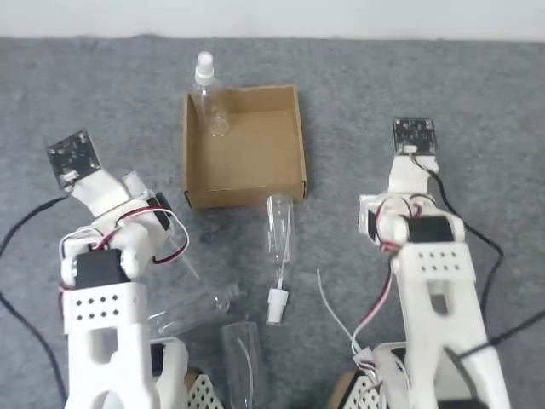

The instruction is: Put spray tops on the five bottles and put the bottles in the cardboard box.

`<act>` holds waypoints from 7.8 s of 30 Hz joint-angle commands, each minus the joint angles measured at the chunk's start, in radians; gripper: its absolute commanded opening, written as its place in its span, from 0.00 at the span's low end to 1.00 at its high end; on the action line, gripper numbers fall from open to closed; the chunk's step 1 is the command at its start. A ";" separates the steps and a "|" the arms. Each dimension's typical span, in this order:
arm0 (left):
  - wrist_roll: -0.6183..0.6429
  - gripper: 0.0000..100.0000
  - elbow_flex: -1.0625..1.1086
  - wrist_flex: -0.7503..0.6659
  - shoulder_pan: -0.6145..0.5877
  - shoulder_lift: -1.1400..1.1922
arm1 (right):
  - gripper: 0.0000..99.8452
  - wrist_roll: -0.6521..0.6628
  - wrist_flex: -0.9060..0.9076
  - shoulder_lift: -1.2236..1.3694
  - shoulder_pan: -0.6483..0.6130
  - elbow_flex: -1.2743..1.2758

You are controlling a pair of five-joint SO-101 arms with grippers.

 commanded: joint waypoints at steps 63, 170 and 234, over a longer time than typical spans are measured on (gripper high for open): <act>0.002 0.01 0.015 -0.035 -0.068 -0.031 | 0.02 -0.127 0.435 0.562 0.051 -0.672; 0.005 0.01 0.051 -0.094 -0.074 -0.031 | 0.02 -0.126 -0.136 -1.216 -0.309 0.597; 0.212 0.01 -0.412 -0.026 0.170 -0.310 | 0.01 0.209 -0.352 -1.213 -0.470 0.870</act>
